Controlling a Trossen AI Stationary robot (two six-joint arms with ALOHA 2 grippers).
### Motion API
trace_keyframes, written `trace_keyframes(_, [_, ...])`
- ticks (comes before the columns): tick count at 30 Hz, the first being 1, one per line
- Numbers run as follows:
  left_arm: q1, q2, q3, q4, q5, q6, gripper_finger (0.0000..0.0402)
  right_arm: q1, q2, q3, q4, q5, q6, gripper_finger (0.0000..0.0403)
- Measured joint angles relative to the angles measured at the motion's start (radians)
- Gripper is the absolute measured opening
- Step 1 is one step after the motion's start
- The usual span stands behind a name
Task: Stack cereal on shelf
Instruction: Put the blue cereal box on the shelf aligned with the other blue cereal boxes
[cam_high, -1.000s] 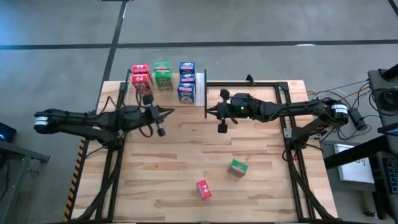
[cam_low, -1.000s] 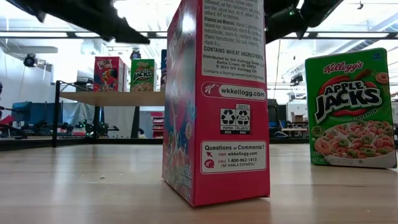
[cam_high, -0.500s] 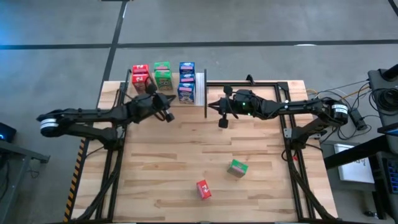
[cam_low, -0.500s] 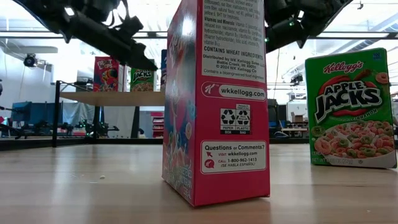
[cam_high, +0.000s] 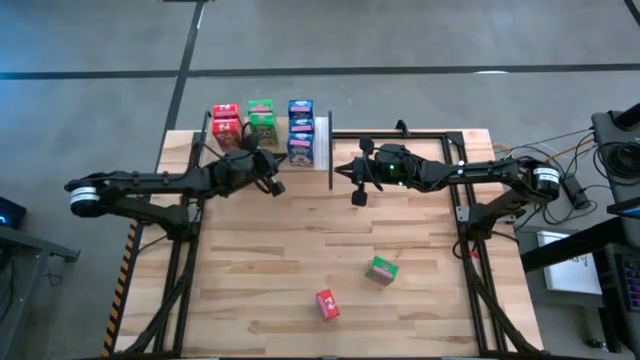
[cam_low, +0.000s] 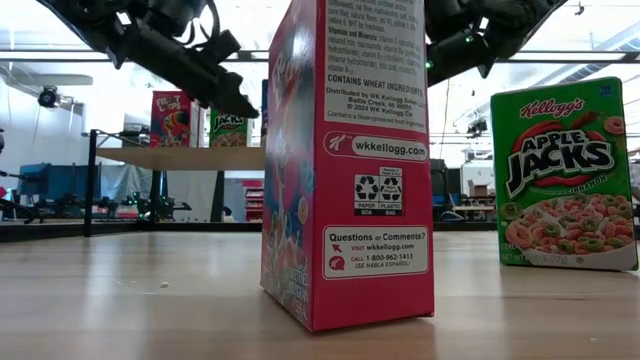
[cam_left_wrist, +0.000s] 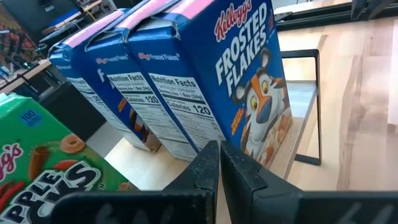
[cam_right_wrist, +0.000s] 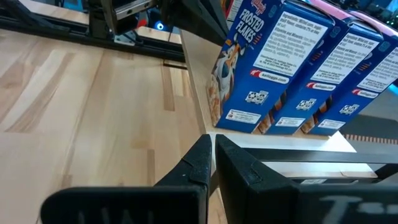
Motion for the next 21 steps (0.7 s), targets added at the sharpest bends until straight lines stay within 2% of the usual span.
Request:
trace_keyframes(7, [-0.002, -0.010, 0.006, -0.024, 0.005, -0.016, 0.0000, 0.000, 0.000, 0.000, -0.006, 0.000, 0.000, 0.0013])
trace_keyframes(12, [-0.002, -0.010, 0.006, -0.025, 0.060, -0.019, 0.0000, 0.000, 0.001, 0.000, -0.006, 0.001, 0.000, 0.0013])
trace_keyframes(21, [-0.002, -0.011, 0.006, -0.033, 0.052, -0.024, 0.0000, 0.000, 0.001, 0.000, -0.006, 0.001, 0.004, 0.0013])
